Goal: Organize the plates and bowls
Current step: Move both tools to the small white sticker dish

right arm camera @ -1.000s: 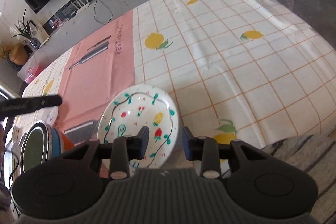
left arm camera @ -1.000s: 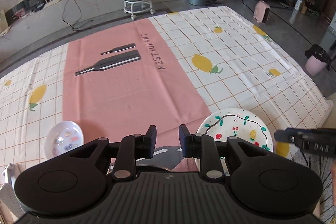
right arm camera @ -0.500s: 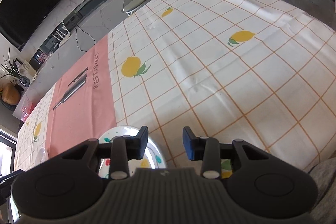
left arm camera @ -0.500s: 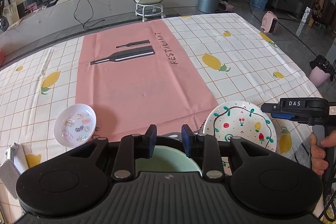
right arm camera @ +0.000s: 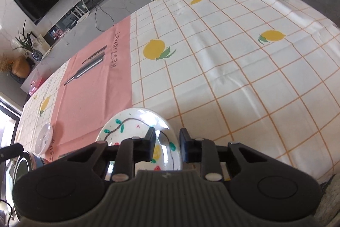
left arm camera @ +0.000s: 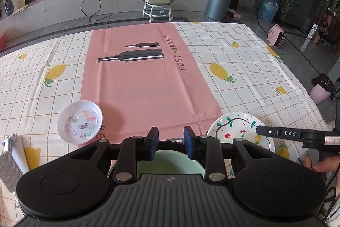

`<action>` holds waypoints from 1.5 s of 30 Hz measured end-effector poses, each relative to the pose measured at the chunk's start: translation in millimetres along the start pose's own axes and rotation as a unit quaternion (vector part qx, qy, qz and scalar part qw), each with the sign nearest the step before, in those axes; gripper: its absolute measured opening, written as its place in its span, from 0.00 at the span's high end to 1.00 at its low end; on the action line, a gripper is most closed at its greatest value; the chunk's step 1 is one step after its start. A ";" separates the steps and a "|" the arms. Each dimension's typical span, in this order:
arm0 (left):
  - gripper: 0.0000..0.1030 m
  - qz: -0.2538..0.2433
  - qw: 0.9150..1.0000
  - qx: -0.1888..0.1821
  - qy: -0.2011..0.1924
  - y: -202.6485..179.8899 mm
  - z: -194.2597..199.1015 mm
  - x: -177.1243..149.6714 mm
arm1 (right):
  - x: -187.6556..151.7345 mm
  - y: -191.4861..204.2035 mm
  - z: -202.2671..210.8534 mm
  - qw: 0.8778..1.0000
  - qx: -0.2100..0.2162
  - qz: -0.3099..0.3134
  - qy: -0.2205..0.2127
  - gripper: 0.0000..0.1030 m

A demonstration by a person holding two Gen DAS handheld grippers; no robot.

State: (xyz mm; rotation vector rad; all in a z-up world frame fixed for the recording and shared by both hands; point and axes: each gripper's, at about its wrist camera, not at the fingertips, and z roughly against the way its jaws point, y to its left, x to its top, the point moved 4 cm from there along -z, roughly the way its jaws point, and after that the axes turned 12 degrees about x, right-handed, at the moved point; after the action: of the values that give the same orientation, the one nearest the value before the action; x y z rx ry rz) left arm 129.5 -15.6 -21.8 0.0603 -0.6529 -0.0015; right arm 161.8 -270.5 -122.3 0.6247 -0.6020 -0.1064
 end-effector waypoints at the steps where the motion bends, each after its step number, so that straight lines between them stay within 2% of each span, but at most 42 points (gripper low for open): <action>1: 0.67 0.002 1.000 0.000 -0.002 1.7 1.0 0.7 | -1.3 2.0 -1.8 1.000 -0.006 0.010 0.008 0.76; 6: 0.67 0.012 1.000 0.000 -0.005 9.0 3.4 4.5 | -10.3 12.5 -10.5 0.997 -0.016 0.066 0.048 0.76; 10: 0.67 0.014 1.000 0.000 -0.007 11.1 5.1 5.8 | -10.2 14.5 -11.1 0.996 -0.015 0.078 0.047 0.77; 14: 0.67 0.021 1.000 -0.004 -0.008 17.2 13.3 8.1 | -5.5 17.0 -2.5 0.996 -0.019 0.083 0.016 0.74; 16: 0.67 0.025 1.000 -0.004 -0.011 24.2 21.3 9.5 | -0.8 24.2 7.8 0.995 -0.013 0.101 -0.010 0.65; 18: 0.66 0.032 0.999 0.006 -0.023 34.1 30.7 11.6 | 3.7 32.9 16.6 0.993 -0.008 0.116 -0.028 0.65; 22: 0.62 0.061 0.998 0.011 -0.032 63.5 40.9 8.7 | 13.3 58.5 28.6 0.990 0.016 0.136 -0.035 0.64; 25: 0.62 0.095 0.995 0.038 -0.021 91.8 36.2 0.1 | 23.1 87.5 32.2 0.988 0.048 0.142 -0.033 0.58; 29: 0.62 0.130 0.988 0.087 0.006 127.4 19.8 -12.4 | 31.8 140.3 29.0 0.984 0.079 0.161 -0.013 0.57; 31: 0.62 0.141 0.985 0.098 0.016 139.5 11.4 -17.3 | 32.4 172.3 23.2 0.979 0.096 0.181 0.002 0.57; 35: 0.62 0.171 0.982 0.054 0.059 160.0 -8.0 -28.9 | 28.5 225.0 0.8 0.972 0.100 0.206 0.042 0.55; 39: 0.62 0.186 0.977 0.066 0.080 168.4 -23.1 -38.7 | 16.8 267.5 -37.7 0.962 0.102 0.234 0.095 0.53; 41: 0.62 0.205 0.972 0.070 0.091 172.9 -31.4 -44.2 | 11.3 279.3 -54.4 0.962 0.095 0.241 0.091 0.54; 45: 0.62 0.222 0.969 0.037 0.106 172.7 -43.8 -47.5 | -5.7 290.0 -94.5 0.955 0.073 0.250 0.142 0.55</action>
State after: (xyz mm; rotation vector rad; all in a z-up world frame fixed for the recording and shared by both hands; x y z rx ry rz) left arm 115.3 160.1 -75.6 -0.0143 -0.4405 0.4568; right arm 185.8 15.3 -18.6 0.6001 -0.4744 0.4994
